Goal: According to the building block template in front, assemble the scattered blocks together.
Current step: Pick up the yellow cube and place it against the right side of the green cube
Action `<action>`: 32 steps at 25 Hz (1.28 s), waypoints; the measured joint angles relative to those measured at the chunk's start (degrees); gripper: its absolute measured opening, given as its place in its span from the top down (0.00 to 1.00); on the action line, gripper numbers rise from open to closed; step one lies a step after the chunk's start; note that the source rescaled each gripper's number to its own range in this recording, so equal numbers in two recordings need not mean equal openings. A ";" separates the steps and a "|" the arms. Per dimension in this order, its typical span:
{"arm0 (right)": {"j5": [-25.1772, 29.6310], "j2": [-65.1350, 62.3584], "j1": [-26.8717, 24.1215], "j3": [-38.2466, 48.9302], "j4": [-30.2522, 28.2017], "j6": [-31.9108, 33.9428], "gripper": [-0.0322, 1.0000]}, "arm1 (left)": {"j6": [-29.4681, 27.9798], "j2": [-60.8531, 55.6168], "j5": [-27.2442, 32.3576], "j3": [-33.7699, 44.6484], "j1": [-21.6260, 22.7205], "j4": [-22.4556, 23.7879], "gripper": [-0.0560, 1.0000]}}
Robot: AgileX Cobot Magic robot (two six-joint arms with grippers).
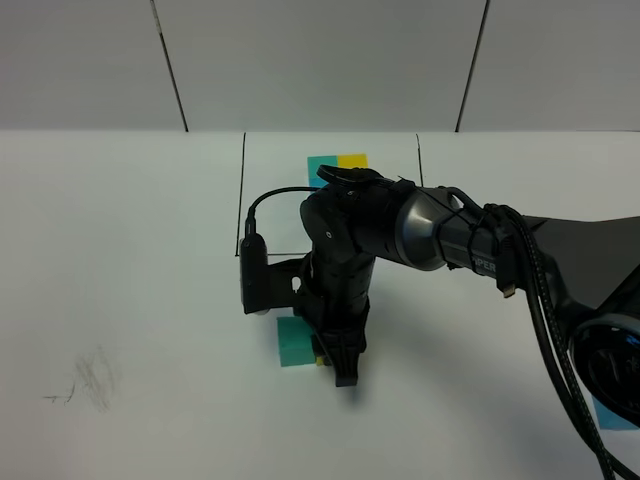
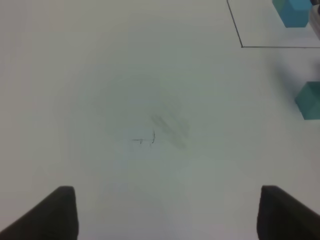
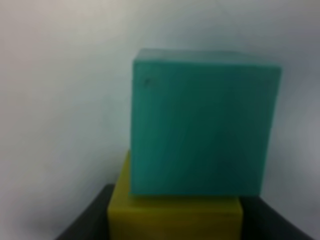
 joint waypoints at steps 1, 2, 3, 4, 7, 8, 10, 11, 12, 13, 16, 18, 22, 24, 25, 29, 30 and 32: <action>0.00 0.00 -0.12 0.00 0.00 -0.31 0.77 | 0.00 0.00 0.00 0.00 0.00 0.00 0.38; 0.00 0.00 -0.31 0.00 -0.11 -0.70 0.77 | 0.00 0.00 0.00 0.01 0.00 0.00 0.38; 0.00 0.00 -0.47 0.00 -0.18 -1.16 0.77 | 0.00 0.00 0.00 0.01 0.00 0.00 0.38; 0.00 0.00 -0.63 0.00 -0.23 -1.50 0.77 | 0.00 0.00 0.00 0.06 0.00 0.00 0.38; 0.20 0.00 -0.95 0.00 -0.35 -2.29 0.77 | 0.00 0.00 0.00 0.06 0.00 0.00 0.38; 0.37 0.00 -1.01 0.00 -0.35 -2.50 0.77 | 0.00 0.00 0.00 0.06 0.00 0.00 0.38; 1.02 0.05 -1.37 0.00 -0.35 -2.65 0.77 | 0.00 0.00 0.00 0.06 0.00 0.00 0.38; 1.26 0.05 -1.63 0.00 -0.30 -2.46 0.77 | 0.00 0.00 0.00 0.06 0.00 0.00 0.38; 1.59 0.16 -1.97 0.00 -0.09 -2.11 0.77 | 0.00 0.00 0.00 0.06 0.00 0.00 0.38; 1.94 0.24 -2.43 -0.02 -0.05 -1.28 0.77 | 0.00 0.00 0.00 0.06 0.00 0.00 0.38; 2.45 0.42 -3.25 -0.17 -0.03 -0.09 0.77 | 0.00 0.00 0.00 0.06 0.00 0.00 0.38; 2.52 0.43 -3.59 -0.17 -0.03 0.21 0.77 | 0.00 0.00 0.00 0.06 0.00 0.00 0.38; 2.46 0.43 -3.61 -0.17 -0.10 0.76 0.77 | 0.00 0.00 0.00 0.06 0.00 0.00 0.38; 1.98 0.43 -3.61 -0.17 -0.10 2.46 0.77 | 0.00 0.00 0.00 0.06 0.00 0.00 0.38; 1.70 0.43 -3.61 -0.17 -0.10 3.32 0.77 | 0.00 0.00 0.00 0.06 0.00 0.00 0.38; 0.79 0.43 -3.61 -0.17 -0.33 5.87 0.68 | 0.00 0.00 0.00 0.06 0.00 0.00 0.38; 0.66 0.43 -3.66 -0.17 -0.33 6.77 0.60 | 0.00 0.00 0.00 0.06 0.00 0.00 0.38; 0.66 -0.12 -3.66 -0.17 -0.71 9.33 0.36 | 0.00 0.00 0.00 0.06 0.00 0.00 0.38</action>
